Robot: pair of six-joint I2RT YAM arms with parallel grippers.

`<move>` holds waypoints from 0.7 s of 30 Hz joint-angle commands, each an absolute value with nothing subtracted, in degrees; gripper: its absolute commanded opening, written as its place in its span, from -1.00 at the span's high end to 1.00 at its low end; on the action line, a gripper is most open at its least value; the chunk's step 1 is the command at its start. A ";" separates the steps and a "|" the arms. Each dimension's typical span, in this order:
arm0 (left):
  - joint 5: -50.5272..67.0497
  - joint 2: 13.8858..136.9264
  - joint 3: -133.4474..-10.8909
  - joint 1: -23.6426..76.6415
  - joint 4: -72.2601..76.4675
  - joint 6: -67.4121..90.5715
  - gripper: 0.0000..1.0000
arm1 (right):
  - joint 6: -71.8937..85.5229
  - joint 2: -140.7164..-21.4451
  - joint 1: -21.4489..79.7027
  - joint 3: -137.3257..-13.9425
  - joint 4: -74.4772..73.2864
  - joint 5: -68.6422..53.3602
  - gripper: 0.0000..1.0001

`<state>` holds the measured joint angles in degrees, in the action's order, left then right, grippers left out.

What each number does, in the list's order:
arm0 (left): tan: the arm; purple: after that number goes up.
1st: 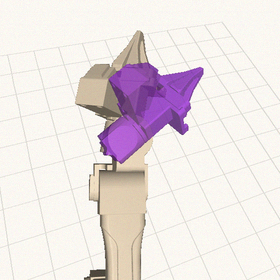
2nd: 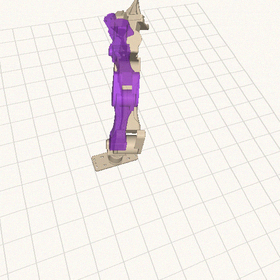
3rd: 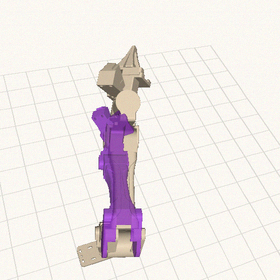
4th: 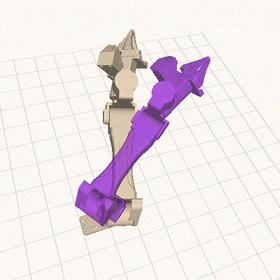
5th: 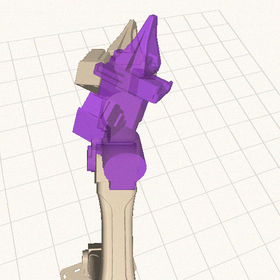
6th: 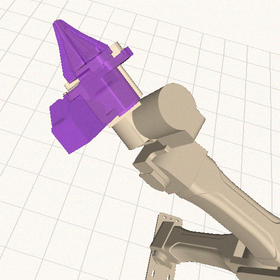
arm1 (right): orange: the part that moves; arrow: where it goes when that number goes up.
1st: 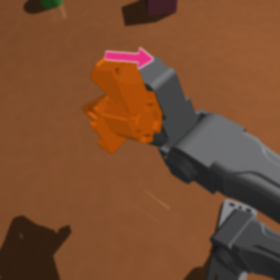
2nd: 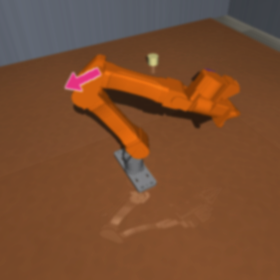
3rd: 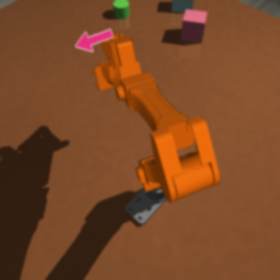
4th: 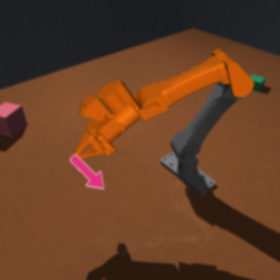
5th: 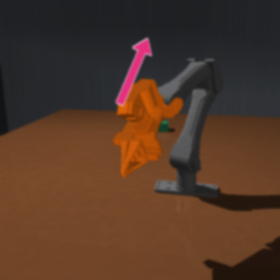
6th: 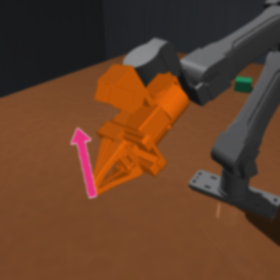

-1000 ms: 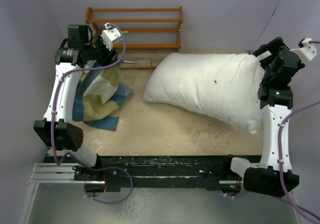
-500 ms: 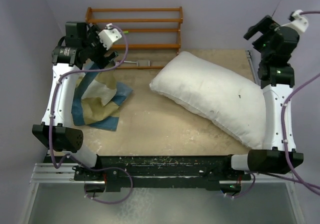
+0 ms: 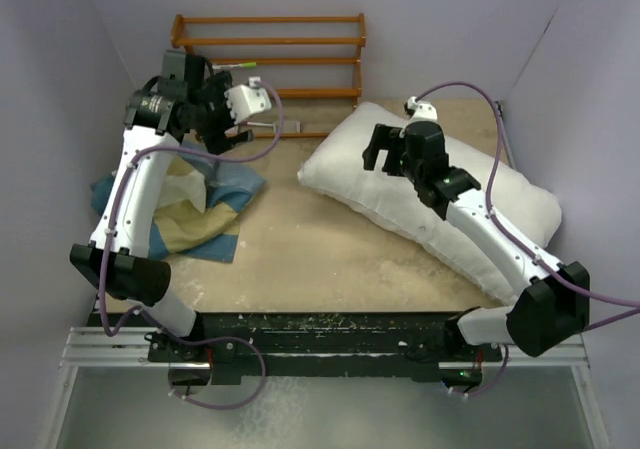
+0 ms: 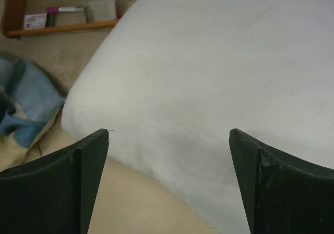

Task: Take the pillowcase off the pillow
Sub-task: Place the pillow at the center of the board, then move the pillowcase to the center of the board.

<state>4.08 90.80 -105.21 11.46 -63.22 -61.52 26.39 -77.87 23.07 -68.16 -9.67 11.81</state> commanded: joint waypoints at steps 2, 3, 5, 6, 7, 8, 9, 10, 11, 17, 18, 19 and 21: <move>36.38 94.04 -120.09 12.02 -68.93 -33.30 -0.99 | 27.07 -69.65 25.24 -64.05 3.77 7.53 -0.95; 35.92 94.50 -121.41 12.04 -67.72 -30.50 -0.99 | 26.28 -68.32 25.24 -63.47 4.47 6.95 -0.95; 29.11 96.32 -125.49 11.68 -67.84 -28.91 -0.99 | 24.63 -66.03 25.28 -62.74 5.32 6.38 -0.94; 25.36 96.95 -126.39 10.37 -67.92 -29.17 -0.99 | 24.21 -65.24 25.23 -62.86 4.55 5.97 -0.94; 23.54 97.18 -125.90 7.58 -67.75 -29.63 -0.99 | 23.55 -64.80 25.23 -63.10 3.91 5.60 -0.94; 22.84 97.13 -124.88 3.56 -67.69 -30.19 -0.99 | 23.00 -64.70 25.27 -63.51 2.67 5.44 -0.94; 22.70 97.03 -123.42 -0.55 -67.81 -30.99 -0.99 | 22.38 -64.69 25.27 -63.77 2.07 5.26 -0.94; 23.16 96.77 -121.15 -5.53 -67.80 -32.21 -0.99 | 21.63 -64.58 25.23 -63.65 1.36 5.74 -0.95; 22.97 96.19 -117.95 -9.92 -67.04 -33.72 -0.99 | 21.02 -64.34 25.23 -63.14 1.17 7.13 -0.95; 18.67 87.22 -86.43 -28.53 -47.79 -40.68 -0.99 | 20.42 -59.73 25.15 -56.62 3.75 16.41 -0.99; 17.50 86.71 -81.99 -29.10 -44.59 -41.08 -0.99 | 20.66 -58.75 25.14 -55.46 4.30 17.28 -0.99; 16.46 86.53 -78.24 -29.25 -41.27 -41.00 -0.99 | 20.80 -57.78 25.14 -54.61 4.79 17.95 -0.99; 14.93 88.00 -72.62 -29.27 -34.15 -39.14 -0.99 | 20.99 -56.36 25.14 -53.81 4.65 18.84 -0.99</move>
